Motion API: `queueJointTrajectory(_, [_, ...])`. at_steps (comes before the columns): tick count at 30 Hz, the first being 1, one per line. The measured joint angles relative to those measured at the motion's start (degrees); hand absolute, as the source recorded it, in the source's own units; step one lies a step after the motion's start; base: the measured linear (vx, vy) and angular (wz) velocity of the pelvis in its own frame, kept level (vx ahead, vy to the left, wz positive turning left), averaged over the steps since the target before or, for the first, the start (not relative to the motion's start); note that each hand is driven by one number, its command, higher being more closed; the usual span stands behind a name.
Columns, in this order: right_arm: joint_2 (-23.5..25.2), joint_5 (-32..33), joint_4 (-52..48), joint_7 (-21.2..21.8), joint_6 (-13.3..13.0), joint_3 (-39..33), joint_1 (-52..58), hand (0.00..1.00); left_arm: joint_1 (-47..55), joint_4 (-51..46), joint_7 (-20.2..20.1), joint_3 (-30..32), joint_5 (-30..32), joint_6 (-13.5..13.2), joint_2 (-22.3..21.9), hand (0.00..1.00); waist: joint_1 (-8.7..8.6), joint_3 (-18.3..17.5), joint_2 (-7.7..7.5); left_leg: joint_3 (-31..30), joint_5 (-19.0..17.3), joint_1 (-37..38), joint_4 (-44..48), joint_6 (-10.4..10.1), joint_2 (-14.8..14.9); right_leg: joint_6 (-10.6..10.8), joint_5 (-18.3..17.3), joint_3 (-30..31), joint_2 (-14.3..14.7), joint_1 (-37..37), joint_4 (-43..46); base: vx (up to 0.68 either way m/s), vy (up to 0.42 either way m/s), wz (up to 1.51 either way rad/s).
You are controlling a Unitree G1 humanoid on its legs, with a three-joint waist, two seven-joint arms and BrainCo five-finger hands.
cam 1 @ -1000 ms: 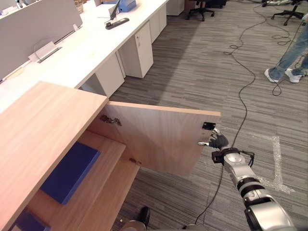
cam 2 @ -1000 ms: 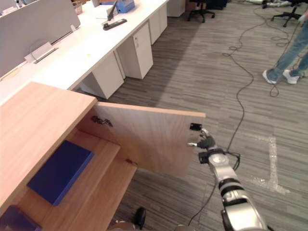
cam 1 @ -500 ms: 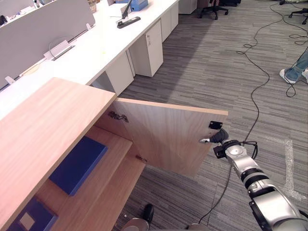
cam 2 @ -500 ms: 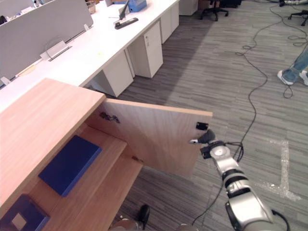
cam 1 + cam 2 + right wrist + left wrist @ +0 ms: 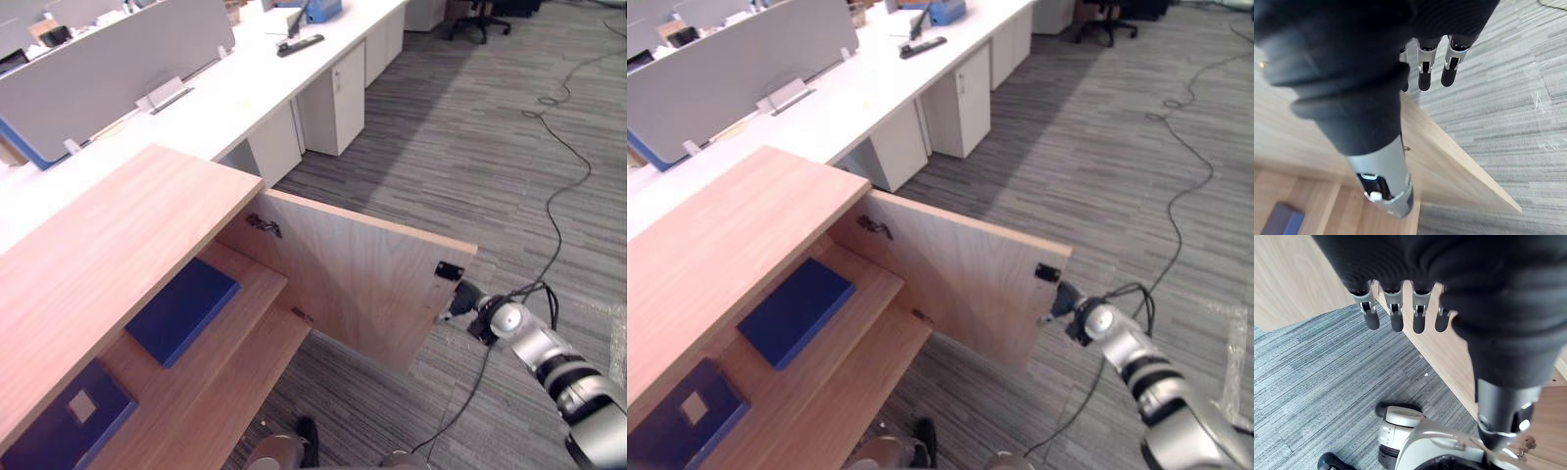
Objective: Walk over to the cabinet, pick up the folder, carry it to the office cabinet, place the folder inside the office cabinet, then close the office cabinet door
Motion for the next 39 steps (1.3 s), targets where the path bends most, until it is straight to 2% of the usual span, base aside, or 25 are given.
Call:
queueJointTrajectory(1, [0.0,-0.5,-0.7,0.2,0.0,-0.2,1.4,0.00,-0.1,0.1,0.1,0.0,0.0,0.1,0.3,0.00,-0.24,-0.1,-0.26,1.4,-1.4,0.3,2.1,0.1,0.9,0.0,0.0,-0.8,-0.1,0.1,0.0,0.03,0.059,0.75])
queueJointTrajectory(3, [0.5,-1.2,-1.9,0.6,0.1,-1.7,6.8,0.00,-0.9,0.1,0.1,-0.7,0.7,0.2,2.1,0.00,-1.62,-0.4,-1.05,6.2,-5.6,1.9,5.7,0.1,4.3,0.0,0.2,-6.0,-0.8,-0.5,0.0,0.03,0.098,1.09])
queueJointTrajectory(5, [0.8,-2.0,-1.9,1.0,0.4,-3.3,9.5,0.00,-1.7,0.1,0.1,-1.2,1.3,0.2,2.7,0.00,-2.09,-0.5,-1.04,8.0,-6.9,2.7,2.8,-1.0,5.6,0.6,0.7,-9.2,-1.3,-1.2,0.2,0.04,0.156,1.06])
queueJointTrajectory(6, [1.1,-2.5,-1.9,1.4,0.7,-4.3,11.2,0.00,-2.4,0.0,0.0,-1.3,1.6,0.3,2.9,0.00,-2.56,-0.4,-1.03,8.1,-6.9,2.8,-1.4,-2.2,5.2,1.0,1.2,-11.2,-1.5,-1.9,0.4,0.03,0.222,1.23])
queueJointTrajectory(7, [2.0,-2.9,-1.9,1.6,0.9,-5.8,13.6,0.00,-3.1,0.0,0.0,-1.5,1.9,0.3,3.3,0.00,-2.80,-0.5,-1.16,7.2,-5.8,3.4,-7.7,-2.3,3.3,1.4,2.3,-13.2,-1.4,-2.6,-0.6,-0.02,0.186,1.09])
queueJointTrajectory(8, [4.4,-3.0,-1.8,1.7,1.2,-6.8,15.1,0.00,-3.2,0.0,0.0,-2.0,2.0,0.4,3.9,0.00,-2.73,-0.6,-3.26,6.2,-2.3,4.0,-12.6,-2.4,0.9,1.5,4.0,-14.0,-1.8,-2.9,-2.7,-0.02,0.153,0.76])
queueJointTrajectory(10, [7.8,-3.0,-1.4,1.8,1.2,-7.7,16.6,0.00,-3.0,0.1,-0.1,-2.5,2.5,0.6,4.3,0.00,-2.64,-0.9,-4.08,5.4,1.9,6.4,-20.0,-1.7,-1.6,1.8,6.4,-14.3,-1.9,-2.1,-5.6,-0.02,0.113,0.37])
queueJointTrajectory(13, [11.6,-2.9,0.6,1.6,1.1,-7.7,16.7,0.00,-3.0,0.1,-0.5,-3.1,3.0,0.6,4.2,0.00,-2.53,-1.0,-3.91,4.2,5.0,8.8,-25.5,-1.0,-3.4,2.4,7.4,-14.4,-2.0,-1.0,-7.1,-0.05,0.096,0.17])
queueJointTrajectory(16, [15.3,-3.0,1.6,0.8,1.1,-7.6,15.6,0.00,-3.0,0.2,-0.7,-3.3,3.1,0.5,4.2,0.00,-1.64,-1.0,-3.85,3.3,8.4,9.5,-30.1,-0.2,-4.1,2.3,7.7,-14.7,-2.3,-2.2,-6.7,-0.10,0.048,0.13])
queueJointTrajectory(17, [16.4,-3.1,2.2,0.7,1.1,-7.5,14.3,0.00,-3.0,0.2,-0.7,-3.1,3.1,0.5,4.2,0.00,-0.83,-0.9,-3.92,3.1,9.1,9.0,-30.6,-0.2,-4.1,2.3,7.6,-14.7,-2.5,-3.3,-6.0,-0.10,0.035,0.08])
queueJointTrajectory(21, [19.1,-3.2,3.8,0.2,1.2,-6.4,9.8,0.00,-2.5,1.4,-0.6,-0.4,3.3,0.7,4.1,0.00,1.42,-0.7,-3.98,2.7,10.2,8.0,-30.9,0.2,-4.1,1.8,7.5,-14.5,-2.8,-4.8,-4.6,-0.11,0.029,0.03])
queueJointTrajectory(24, [21.0,-3.2,4.7,0.0,1.2,-3.6,6.1,0.00,-2.6,1.3,-0.4,0.5,3.3,0.6,4.1,0.00,2.28,-0.2,-4.11,1.8,10.9,7.1,-30.9,0.4,-4.2,1.4,7.1,-14.4,-3.1,-5.7,-3.5,-0.07,0.031,0.08])
queueJointTrajectory(28, [22.3,-3.3,4.1,0.2,1.2,4.4,2.5,0.00,-3.2,1.2,-0.3,1.3,3.2,0.6,4.1,0.00,3.21,0.5,-4.76,1.0,11.1,6.9,-30.9,0.4,-4.1,1.3,7.0,-14.4,-3.1,-6.0,-2.9,-0.04,0.019,0.02])
queueJointTrajectory(29, [22.8,-3.3,3.4,0.7,1.2,8.4,1.0,0.00,-3.7,1.2,-0.2,1.4,3.2,0.6,4.1,0.00,3.68,0.7,-5.06,0.9,11.0,6.8,-30.9,0.5,-4.0,1.3,7.0,-14.3,-3.0,-6.2,-2.8,0.00,0.000,0.00])
queueJointTrajectory(32, [24.3,-3.4,0.6,4.0,1.2,16.9,-2.3,0.00,-4.8,1.2,0.0,2.1,2.9,0.6,4.1,0.00,4.75,1.2,-6.04,0.6,11.2,6.7,-30.9,0.5,-3.7,1.0,6.8,-14.2,-2.6,-6.2,-2.9,0.00,0.000,0.00])
queueJointTrajectory(33, [26.2,-3.3,-0.3,5.8,1.2,20.8,-4.0,0.00,-5.4,1.2,0.0,2.8,2.7,0.6,4.1,0.00,5.56,1.4,-6.64,0.5,11.5,6.8,-30.9,0.2,-3.5,0.7,6.9,-14.2,-2.3,-6.2,-2.8,0.00,0.000,0.00])
queueJointTrajectory(36, [31.0,-2.6,-0.2,8.0,1.1,24.4,-7.2,0.00,-6.5,1.2,0.1,4.1,2.5,0.6,4.1,0.00,6.92,2.0,-7.68,-0.1,11.6,7.3,-30.9,0.2,-3.1,0.2,7.3,-14.2,-1.6,-5.2,-2.9,0.01,-0.006,0.07])
queueJointTrajectory(39, [35.2,-1.0,1.3,7.7,0.9,24.3,-10.9,0.00,-7.0,1.2,0.2,4.2,2.0,0.6,3.9,0.00,8.22,2.4,-8.52,-0.7,11.7,7.3,-30.9,0.1,-2.9,0.0,7.3,-14.0,-1.0,-4.8,-3.4,0.01,-0.007,0.12])
